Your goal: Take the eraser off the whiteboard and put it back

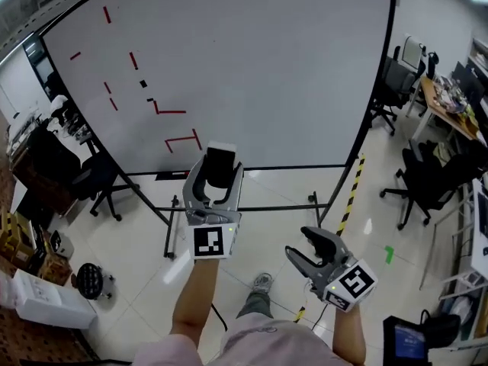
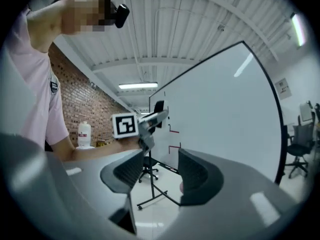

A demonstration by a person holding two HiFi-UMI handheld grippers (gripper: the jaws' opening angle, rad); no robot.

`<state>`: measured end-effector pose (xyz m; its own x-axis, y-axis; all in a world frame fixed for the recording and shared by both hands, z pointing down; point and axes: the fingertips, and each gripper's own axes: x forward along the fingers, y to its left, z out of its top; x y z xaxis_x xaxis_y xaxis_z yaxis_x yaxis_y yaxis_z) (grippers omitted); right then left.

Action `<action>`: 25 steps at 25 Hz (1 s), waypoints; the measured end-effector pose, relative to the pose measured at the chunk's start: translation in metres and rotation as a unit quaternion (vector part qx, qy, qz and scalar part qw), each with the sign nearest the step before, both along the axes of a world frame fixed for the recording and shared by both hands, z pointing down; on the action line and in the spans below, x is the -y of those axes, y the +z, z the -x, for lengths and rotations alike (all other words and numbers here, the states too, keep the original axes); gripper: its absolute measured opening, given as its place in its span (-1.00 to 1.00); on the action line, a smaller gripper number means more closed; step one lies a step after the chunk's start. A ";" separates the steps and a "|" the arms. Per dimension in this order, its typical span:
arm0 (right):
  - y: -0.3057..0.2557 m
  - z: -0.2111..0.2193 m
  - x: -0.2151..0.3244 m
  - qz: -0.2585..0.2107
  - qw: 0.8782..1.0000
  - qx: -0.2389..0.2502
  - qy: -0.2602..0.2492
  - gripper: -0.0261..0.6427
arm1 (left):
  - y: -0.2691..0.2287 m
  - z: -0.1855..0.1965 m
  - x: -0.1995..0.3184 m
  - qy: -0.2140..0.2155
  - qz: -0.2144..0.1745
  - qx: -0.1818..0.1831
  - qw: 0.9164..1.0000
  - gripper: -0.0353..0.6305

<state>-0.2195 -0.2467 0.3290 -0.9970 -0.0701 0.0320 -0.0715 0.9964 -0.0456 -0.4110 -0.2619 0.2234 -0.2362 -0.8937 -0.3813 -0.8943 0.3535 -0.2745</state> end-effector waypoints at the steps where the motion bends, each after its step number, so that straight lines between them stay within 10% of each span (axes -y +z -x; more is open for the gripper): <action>1: 0.006 0.018 0.017 0.007 1.000 -0.016 0.009 -0.26 | -0.010 0.029 0.025 -0.006 -0.002 -0.003 1.000 -0.08; 10: 0.030 0.134 0.123 0.028 0.994 -0.097 0.049 -0.27 | -0.049 0.200 0.180 -0.045 -0.048 -0.011 0.998 -0.08; 25: 0.054 0.198 0.144 0.031 0.989 -0.146 -0.003 -0.27 | -0.017 0.231 0.216 -0.043 -0.035 0.001 0.998 -0.08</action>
